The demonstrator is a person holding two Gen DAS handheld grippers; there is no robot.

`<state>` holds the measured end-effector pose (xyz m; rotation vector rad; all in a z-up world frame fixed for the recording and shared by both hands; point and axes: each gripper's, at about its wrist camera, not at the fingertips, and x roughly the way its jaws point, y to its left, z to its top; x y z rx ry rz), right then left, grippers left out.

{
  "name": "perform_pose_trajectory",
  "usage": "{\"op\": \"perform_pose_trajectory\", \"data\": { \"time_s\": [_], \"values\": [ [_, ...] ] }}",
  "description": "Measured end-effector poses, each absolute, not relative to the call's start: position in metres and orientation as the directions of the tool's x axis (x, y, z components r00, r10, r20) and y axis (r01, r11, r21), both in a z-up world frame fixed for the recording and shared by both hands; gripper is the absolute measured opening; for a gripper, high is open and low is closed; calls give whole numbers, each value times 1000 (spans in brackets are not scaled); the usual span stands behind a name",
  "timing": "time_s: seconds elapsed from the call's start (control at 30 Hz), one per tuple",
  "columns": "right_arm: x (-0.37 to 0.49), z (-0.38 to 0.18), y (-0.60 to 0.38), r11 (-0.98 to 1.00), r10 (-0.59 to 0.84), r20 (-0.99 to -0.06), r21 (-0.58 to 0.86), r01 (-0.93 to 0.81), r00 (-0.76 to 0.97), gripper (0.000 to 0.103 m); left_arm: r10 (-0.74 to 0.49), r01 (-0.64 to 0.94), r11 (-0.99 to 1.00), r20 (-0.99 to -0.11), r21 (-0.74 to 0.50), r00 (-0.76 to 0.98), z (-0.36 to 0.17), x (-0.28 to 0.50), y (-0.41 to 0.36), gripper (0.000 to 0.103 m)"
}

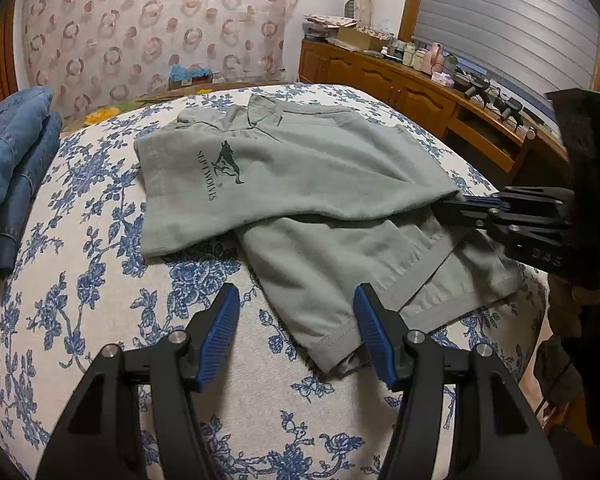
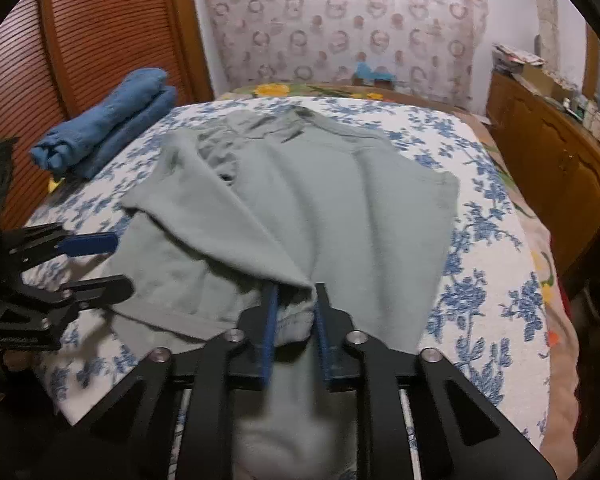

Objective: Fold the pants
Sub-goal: 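Close the right tool on the opposite side of the shirt hem, then fold the held shirt side over the middle with the right tool, release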

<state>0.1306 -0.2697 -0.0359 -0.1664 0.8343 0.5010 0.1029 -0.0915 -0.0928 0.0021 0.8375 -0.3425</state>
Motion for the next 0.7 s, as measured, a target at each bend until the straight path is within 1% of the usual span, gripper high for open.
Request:
{"op": "perform_pose_trajectory", "data": {
  "time_s": [0.1, 0.2, 0.27, 0.33, 0.4, 0.6, 0.7],
  "values": [
    [122, -26, -270, 863, 393, -716, 71, -499, 577, 4, -297, 286, 948, -716, -141, 632, -91, 99, -89, 59],
    [109, -10, -274, 855, 437, -667, 101, -508, 603, 3, -294, 278, 950, -703, -141, 647, -88, 95, -87, 59],
    [101, 0, -273, 855, 443, -638, 89, -511, 630, 3, -288, 274, 952, -696, -135, 658, -86, 92, -85, 59],
    [95, 8, -270, 861, 425, -613, 46, -507, 666, 3, -282, 272, 954, -689, -126, 668, -83, 89, -84, 59],
    [94, 11, -267, 867, 403, -609, 14, -498, 683, 3, -279, 270, 955, -681, -122, 677, -80, 86, -84, 59],
    [83, 20, -280, 875, 425, -583, 70, -479, 692, 3, -273, 267, 957, -655, -112, 704, -72, 80, -82, 59],
    [70, 25, -287, 882, 424, -561, 77, -466, 711, 3, -277, 270, 956, -653, -114, 705, -72, 80, -82, 59]
  ]
}}
